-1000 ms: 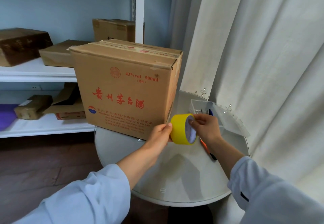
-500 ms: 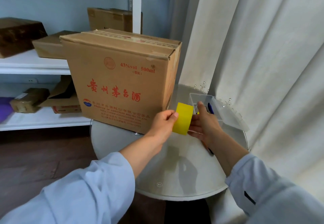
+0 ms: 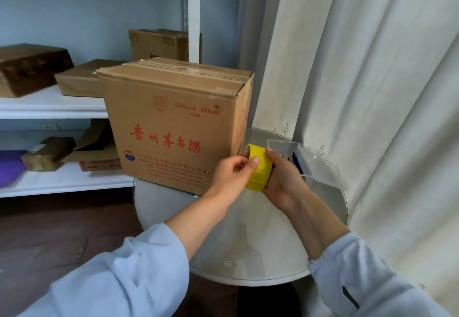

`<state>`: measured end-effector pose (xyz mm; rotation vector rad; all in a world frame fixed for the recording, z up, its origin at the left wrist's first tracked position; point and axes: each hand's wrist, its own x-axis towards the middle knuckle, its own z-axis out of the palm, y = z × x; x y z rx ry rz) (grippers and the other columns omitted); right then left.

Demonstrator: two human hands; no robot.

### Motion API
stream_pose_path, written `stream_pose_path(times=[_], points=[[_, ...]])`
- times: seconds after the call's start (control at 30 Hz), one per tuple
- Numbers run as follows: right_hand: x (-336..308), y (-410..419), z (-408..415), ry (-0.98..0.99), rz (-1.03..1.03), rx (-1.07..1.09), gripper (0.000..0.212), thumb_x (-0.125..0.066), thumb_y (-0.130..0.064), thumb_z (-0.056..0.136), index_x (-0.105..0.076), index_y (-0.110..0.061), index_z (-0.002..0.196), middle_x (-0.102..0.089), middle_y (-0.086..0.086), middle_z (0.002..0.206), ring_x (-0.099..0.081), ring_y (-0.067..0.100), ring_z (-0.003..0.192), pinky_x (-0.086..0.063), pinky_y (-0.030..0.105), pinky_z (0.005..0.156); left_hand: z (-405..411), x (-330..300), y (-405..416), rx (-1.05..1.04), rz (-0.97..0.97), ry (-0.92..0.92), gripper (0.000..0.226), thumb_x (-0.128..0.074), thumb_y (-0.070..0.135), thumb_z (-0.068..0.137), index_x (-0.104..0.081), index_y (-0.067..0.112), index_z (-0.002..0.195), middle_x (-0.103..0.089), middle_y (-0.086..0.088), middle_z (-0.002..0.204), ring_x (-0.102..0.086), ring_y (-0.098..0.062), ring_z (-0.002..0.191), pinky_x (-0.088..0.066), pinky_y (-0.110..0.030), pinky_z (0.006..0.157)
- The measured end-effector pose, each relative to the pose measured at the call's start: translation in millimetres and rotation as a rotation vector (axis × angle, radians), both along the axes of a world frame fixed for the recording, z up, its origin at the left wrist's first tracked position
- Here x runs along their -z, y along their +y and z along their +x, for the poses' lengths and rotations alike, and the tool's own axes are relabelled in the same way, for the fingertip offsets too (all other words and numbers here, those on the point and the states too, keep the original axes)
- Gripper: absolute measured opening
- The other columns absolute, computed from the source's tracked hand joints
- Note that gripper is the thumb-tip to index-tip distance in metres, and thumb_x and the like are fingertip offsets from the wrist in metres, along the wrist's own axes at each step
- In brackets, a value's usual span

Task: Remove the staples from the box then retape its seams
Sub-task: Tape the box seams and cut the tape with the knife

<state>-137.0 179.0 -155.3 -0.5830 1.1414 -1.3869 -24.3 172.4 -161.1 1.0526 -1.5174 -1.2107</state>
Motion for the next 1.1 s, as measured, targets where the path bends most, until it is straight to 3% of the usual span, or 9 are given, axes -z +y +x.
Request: stream_pose_path(times=[0.1,0.3,0.5,0.67,0.83,0.93,1.0,1.1], points=[[-2,8,5,-0.008,-0.042,-0.035,0.037,-0.036,-0.026,0.102,-0.066,-0.005,0.101,-0.069,0.013,0.104,-0.064,0.025,0.095,-0.05,0.037,0.085,4,-2,4,-0.008,-0.004,0.014,0.023,-0.058,0.016,0.093,-0.066,-0.003,0.102,-0.06,-0.008,0.089,-0.051,-0.012,0.075,-0.035,-0.006,0.056],[-8,21,3,-0.129,-0.047,-0.079,0.039,-0.034,-0.02,0.101,-0.056,-0.001,0.127,-0.066,0.014,0.118,-0.061,0.027,0.103,-0.049,0.035,0.087,15,-5,14,0.111,0.019,0.054,0.025,-0.055,0.003,0.093,-0.061,0.0,0.117,-0.065,-0.01,0.103,-0.059,-0.01,0.087,-0.045,-0.006,0.072],[-10,25,4,-0.178,-0.076,-0.071,0.04,-0.033,-0.014,0.096,-0.054,-0.001,0.128,-0.067,0.012,0.112,-0.059,0.028,0.106,-0.041,0.041,0.101,22,-5,13,0.167,0.049,0.017,0.036,-0.054,-0.004,0.091,-0.056,0.004,0.126,-0.067,-0.012,0.115,-0.06,-0.013,0.101,-0.046,-0.012,0.082],[-14,22,2,-0.162,-0.101,-0.077,0.04,-0.032,-0.006,0.091,-0.059,0.0,0.12,-0.065,0.015,0.12,-0.057,0.031,0.112,-0.042,0.042,0.1,21,-9,5,0.181,0.033,-0.023,0.04,-0.055,-0.013,0.086,-0.057,0.005,0.122,-0.067,-0.013,0.111,-0.06,-0.014,0.098,-0.047,-0.017,0.084],[-23,11,-2,-0.089,-0.138,-0.084,0.062,-0.044,-0.002,0.067,-0.054,0.005,0.128,-0.054,0.026,0.133,-0.046,0.042,0.129,-0.033,0.051,0.112,15,-15,-4,0.159,-0.018,-0.045,0.041,-0.055,-0.018,0.081,-0.057,0.012,0.109,-0.065,-0.005,0.096,-0.06,-0.01,0.087,-0.048,-0.013,0.077],[-27,3,-8,-0.068,-0.154,-0.082,0.063,-0.049,-0.001,0.066,-0.054,0.006,0.128,-0.056,0.026,0.13,-0.049,0.042,0.126,-0.035,0.052,0.11,11,-20,-10,0.14,-0.041,-0.026,0.041,-0.054,-0.019,0.081,-0.054,0.015,0.104,-0.063,-0.003,0.092,-0.059,-0.009,0.085,-0.048,-0.013,0.077],[-28,0,-11,-0.05,-0.16,-0.076,0.051,-0.05,0.003,0.075,-0.055,0.005,0.126,-0.061,0.023,0.125,-0.057,0.037,0.116,-0.044,0.048,0.104,9,-23,-14,0.121,-0.058,-0.02,0.038,-0.056,-0.018,0.082,-0.054,0.011,0.106,-0.063,-0.005,0.091,-0.059,-0.007,0.082,-0.048,-0.013,0.076],[-27,0,-11,0.04,-0.161,-0.038,0.022,-0.05,0.0,0.092,-0.063,0.001,0.111,-0.072,0.014,0.096,-0.071,0.021,0.082,-0.059,0.031,0.072,9,-22,-17,0.091,-0.061,0.0,0.031,-0.062,-0.014,0.081,-0.057,0.009,0.102,-0.064,-0.005,0.088,-0.059,-0.004,0.076,-0.049,-0.009,0.069]])
